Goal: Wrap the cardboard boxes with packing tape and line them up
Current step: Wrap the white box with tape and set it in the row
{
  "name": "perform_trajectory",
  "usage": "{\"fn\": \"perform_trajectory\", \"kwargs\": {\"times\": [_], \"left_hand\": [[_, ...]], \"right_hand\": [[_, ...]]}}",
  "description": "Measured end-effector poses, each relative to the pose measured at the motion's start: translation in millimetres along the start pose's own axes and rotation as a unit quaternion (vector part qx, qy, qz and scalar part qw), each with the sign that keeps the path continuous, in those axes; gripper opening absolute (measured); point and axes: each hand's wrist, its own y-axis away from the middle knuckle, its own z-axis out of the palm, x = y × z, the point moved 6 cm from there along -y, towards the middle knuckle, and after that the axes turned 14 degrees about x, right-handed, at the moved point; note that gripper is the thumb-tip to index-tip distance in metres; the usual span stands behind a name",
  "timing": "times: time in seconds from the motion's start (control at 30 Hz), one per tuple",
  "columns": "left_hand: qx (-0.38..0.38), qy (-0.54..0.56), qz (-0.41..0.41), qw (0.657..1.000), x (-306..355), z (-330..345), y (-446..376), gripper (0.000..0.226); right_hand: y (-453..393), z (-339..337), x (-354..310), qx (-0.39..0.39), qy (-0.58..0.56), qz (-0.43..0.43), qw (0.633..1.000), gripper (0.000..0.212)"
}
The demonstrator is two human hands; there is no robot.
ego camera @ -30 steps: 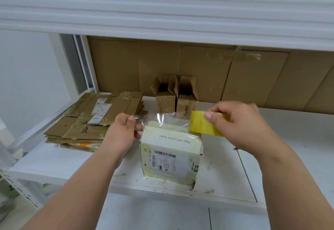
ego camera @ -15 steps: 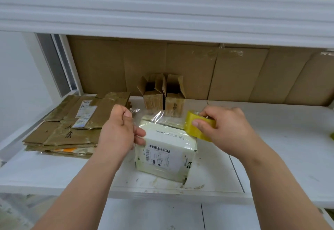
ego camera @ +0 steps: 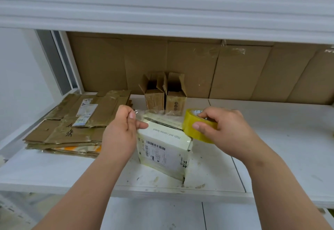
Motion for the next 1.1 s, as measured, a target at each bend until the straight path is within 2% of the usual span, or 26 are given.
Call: {"fn": "perform_trajectory", "kwargs": {"times": [0.2, 0.33, 0.5, 0.57, 0.63, 0.7, 0.77, 0.97, 1.1], "left_hand": [[-0.01, -0.08, 0.057, 0.995, 2, 5, -8, 0.017], [-0.01, -0.097, 0.07, 0.993, 3, 4, -8, 0.016], [-0.013, -0.095, 0.075, 0.993, 5, 4, -8, 0.014], [-0.014, -0.053, 0.035, 0.998, 5, 2, -10, 0.015], [-0.022, 0.007, -0.046, 0.999, -2, -1, -15, 0.017], [-0.042, 0.063, -0.128, 0.989, -9, -1, -18, 0.018], [-0.06, 0.086, -0.17, 0.98, -11, 1, -22, 0.018], [-0.099, 0.065, -0.181, 0.976, -1, 7, -46, 0.022], [-0.136, 0.088, -0.202, 0.966, -4, 14, -46, 0.022]], "right_hand": [[-13, -5, -8, 0.035, 0.001, 0.0, 0.999, 0.02], [-29, -9, -20, 0.019, 0.013, 0.014, 1.0, 0.029], [-60, -51, -28, 0.08, 0.034, 0.072, 0.994, 0.04], [-61, -56, -27, 0.058, 0.025, 0.081, 0.995, 0.039], [-52, -48, -21, 0.03, 0.0, 0.098, 0.995, 0.043], [-40, -37, -13, 0.017, -0.024, 0.122, 0.992, 0.048], [-32, -32, -6, 0.016, -0.044, 0.146, 0.988, 0.052], [-32, -27, 1, -0.004, -0.014, 0.174, 0.985, 0.046], [-32, -25, 3, -0.017, -0.004, 0.191, 0.981, 0.045]]}}
